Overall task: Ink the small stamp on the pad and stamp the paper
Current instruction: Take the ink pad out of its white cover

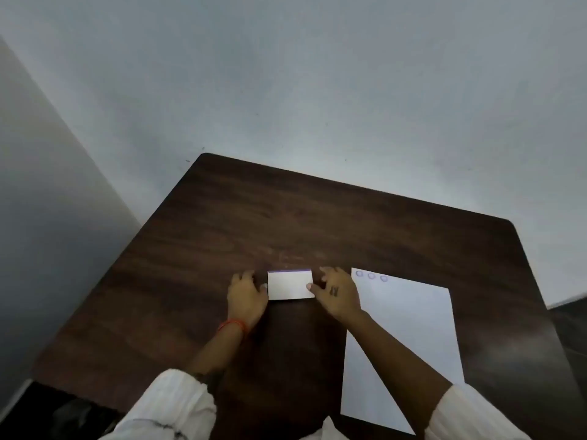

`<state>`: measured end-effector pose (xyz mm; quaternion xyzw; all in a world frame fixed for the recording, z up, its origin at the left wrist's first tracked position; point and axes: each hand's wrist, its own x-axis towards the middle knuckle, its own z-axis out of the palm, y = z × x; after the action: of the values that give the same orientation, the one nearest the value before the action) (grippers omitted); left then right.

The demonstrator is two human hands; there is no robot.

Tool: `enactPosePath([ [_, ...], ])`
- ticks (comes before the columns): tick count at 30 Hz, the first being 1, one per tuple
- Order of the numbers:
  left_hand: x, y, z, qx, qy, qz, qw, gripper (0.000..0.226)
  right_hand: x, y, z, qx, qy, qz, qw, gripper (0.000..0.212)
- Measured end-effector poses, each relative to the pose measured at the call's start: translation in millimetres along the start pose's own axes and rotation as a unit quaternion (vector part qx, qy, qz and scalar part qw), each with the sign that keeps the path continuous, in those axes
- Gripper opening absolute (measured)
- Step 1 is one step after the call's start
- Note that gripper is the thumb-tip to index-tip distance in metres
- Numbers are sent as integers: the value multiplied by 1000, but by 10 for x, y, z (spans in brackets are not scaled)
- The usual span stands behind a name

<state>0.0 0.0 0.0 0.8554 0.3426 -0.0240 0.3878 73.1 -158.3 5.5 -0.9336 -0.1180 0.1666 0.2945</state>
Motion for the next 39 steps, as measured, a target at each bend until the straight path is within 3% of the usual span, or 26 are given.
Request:
enactPosePath([
  [6,61,-3,76,-12,-28,12,999,30,83,-65,83,-8,4,14,1000,38],
  [14,11,46,120,-27,-41,2,999,38,84,-99,176,28,27,36,999,36],
  [22,-77,164,-31,-28,8,25,999,40,63,-319,35,-2,89,6,996,44],
  [29,-329,-246,-309,-26,71,16,997,33,-270,-495,242,51,32,-20,998,45],
  [39,-599,-636,-268,-13,51,-15,998,29,-625,-369,592,63,-43,-30,997,40],
])
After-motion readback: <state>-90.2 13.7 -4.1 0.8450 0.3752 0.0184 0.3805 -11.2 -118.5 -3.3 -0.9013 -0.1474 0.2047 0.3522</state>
